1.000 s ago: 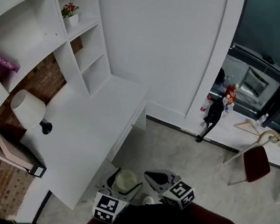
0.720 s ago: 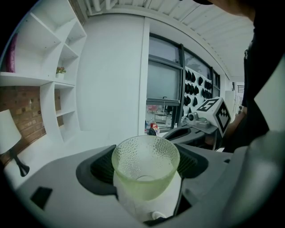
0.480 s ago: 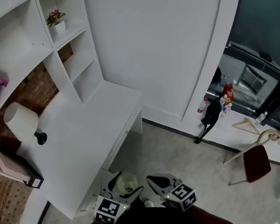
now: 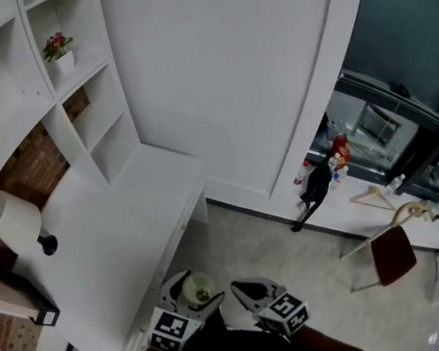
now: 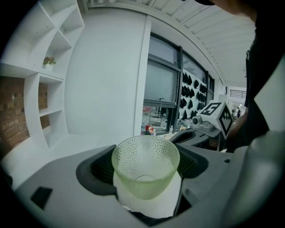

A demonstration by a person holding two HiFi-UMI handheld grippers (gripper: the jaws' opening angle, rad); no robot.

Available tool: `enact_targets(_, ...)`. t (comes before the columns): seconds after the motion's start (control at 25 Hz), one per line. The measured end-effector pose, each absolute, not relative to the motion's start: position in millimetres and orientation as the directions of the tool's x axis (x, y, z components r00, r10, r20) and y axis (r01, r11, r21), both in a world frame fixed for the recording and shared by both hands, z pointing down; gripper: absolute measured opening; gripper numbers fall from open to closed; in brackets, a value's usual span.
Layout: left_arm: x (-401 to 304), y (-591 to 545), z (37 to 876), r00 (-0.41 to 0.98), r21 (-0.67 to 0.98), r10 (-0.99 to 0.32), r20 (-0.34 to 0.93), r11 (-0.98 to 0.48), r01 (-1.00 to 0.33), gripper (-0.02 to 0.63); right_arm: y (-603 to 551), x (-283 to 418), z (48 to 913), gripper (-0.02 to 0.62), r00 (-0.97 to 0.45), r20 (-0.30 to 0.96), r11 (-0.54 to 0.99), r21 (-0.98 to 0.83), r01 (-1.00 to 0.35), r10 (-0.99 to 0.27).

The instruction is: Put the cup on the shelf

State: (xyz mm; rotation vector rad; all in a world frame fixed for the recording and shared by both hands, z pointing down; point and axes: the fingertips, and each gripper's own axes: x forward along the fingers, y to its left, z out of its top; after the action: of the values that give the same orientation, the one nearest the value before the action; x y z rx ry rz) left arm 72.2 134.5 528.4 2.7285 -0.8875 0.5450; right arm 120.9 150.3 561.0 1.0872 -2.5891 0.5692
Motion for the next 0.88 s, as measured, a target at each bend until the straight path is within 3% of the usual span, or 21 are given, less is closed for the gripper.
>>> enact_targets(0.36,64,57,531,0.739,0.1,-0.52,0.428,-0.786,-0.61,0.393,55,116,551,0.005,-0.68,0.394,0.661,-0.206,-0.721,-0.619)
enact_targets(0.88,10,-100,504,0.688,0.065,-0.635,0.352,-0.717,-0.694,0.393,-99,69,529,0.005,-0.736,0.397,0.747,-0.163,-0.645,-0.549)
